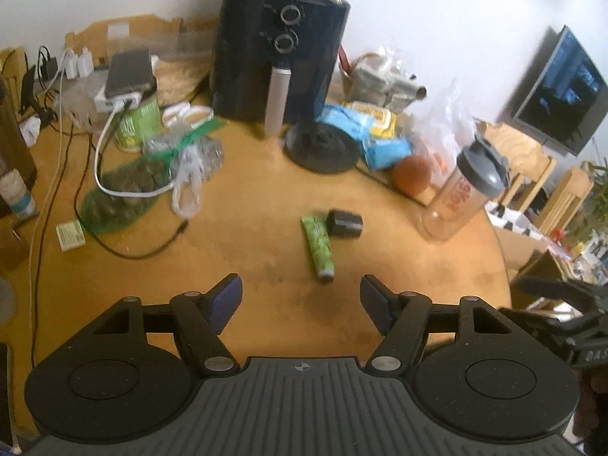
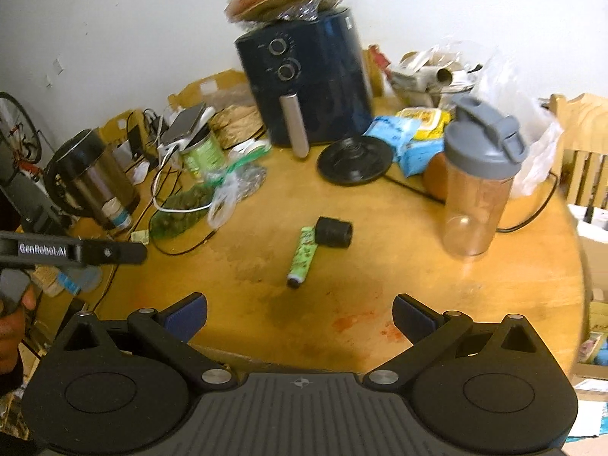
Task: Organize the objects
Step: 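Move the open left tool toward the green hand-cream tube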
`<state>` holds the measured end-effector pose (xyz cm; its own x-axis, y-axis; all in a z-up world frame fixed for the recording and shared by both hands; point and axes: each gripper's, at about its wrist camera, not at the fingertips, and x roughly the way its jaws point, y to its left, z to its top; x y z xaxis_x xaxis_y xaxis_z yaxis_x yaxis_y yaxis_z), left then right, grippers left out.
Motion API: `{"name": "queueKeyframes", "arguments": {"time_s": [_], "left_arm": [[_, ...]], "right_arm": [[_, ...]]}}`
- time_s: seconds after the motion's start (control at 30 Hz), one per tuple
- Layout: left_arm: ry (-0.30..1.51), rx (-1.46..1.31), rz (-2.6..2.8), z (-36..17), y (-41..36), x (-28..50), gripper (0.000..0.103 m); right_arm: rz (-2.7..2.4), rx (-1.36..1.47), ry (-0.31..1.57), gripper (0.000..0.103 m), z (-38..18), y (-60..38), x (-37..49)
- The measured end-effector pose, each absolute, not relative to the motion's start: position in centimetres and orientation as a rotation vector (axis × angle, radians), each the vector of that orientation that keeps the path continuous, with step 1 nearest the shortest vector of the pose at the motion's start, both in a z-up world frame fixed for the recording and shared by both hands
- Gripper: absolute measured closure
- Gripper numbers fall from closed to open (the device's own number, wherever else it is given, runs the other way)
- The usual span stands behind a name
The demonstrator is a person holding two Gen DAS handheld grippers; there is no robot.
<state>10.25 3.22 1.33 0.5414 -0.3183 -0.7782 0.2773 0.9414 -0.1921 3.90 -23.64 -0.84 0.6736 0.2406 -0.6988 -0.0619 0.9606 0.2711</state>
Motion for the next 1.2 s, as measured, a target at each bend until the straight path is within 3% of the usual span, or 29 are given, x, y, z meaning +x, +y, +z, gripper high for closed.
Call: {"name": "queueKeyframes", "arguments": {"time_s": [0.57,1.2], "left_arm": [[0.971,-0.012,-0.321,-1.2,2.2,10.7,0.034],[1.027,0.036,-0.337,-4.3,-1.5,15.1,0.034]], "right_arm": [[0.169,0.200,0.841,0.000,-2.6,-24.9,2.8],[0.181,0.150,0.856,0.000,-3.8,-25.6,7.3]]}}
